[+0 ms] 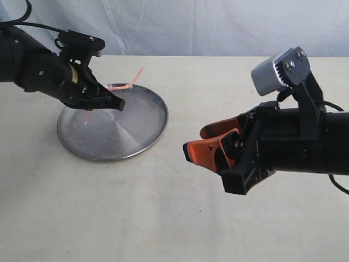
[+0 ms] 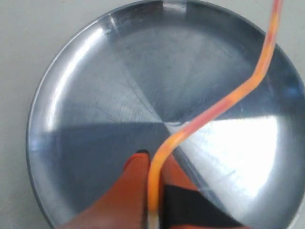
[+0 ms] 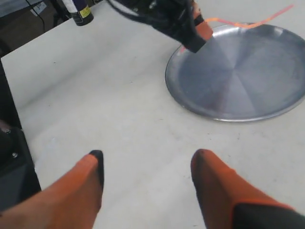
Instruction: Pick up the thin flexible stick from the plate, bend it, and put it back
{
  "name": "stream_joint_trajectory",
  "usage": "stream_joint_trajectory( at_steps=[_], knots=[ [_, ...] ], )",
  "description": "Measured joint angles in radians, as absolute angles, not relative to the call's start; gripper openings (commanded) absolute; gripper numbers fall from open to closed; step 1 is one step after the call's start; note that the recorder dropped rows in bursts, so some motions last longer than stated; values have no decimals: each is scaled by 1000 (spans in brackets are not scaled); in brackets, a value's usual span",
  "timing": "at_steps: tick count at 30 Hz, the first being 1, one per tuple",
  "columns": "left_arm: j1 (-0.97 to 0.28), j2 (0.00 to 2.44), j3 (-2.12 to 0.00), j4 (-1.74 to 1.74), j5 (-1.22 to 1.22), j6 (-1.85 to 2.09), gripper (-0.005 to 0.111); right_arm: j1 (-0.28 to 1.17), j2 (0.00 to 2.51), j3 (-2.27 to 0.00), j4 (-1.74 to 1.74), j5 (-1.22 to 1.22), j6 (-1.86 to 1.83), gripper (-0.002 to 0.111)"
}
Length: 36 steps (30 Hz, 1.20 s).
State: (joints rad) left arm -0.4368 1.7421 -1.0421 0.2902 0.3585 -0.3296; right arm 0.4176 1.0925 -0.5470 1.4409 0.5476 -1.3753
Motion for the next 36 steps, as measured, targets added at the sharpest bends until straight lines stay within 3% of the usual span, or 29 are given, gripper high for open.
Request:
stream_joint_trajectory(
  at_steps=[7,11,14,17,18,23,27,36],
  knots=[
    [-399,1852,-1135,258,386,-331,53,418,1093,-547,1373,585,-1310,55],
    [-396,1859,-1141,257,409,-331,63,418,1093,-547,1365,589,-1301,55],
    [-396,1859,-1143,257,442,-331,47,418,1093,-547,1363,576,-1301,51],
    [-396,1841,-1143,254,499,-331,14,418,1093,-547,1361,541,-1297,21],
    [-396,1825,-1139,249,512,-331,2,420,1093,-547,1359,519,-1294,2],
    [-396,1642,-1024,185,445,-331,0,420,1093,-547,1322,369,-1286,0],
    [-429,1406,-816,163,302,-331,0,420,1093,-547,1306,267,-1282,0],
    [-551,946,-455,100,152,-332,0,420,1093,-547,1289,214,-1282,0]
  ],
)
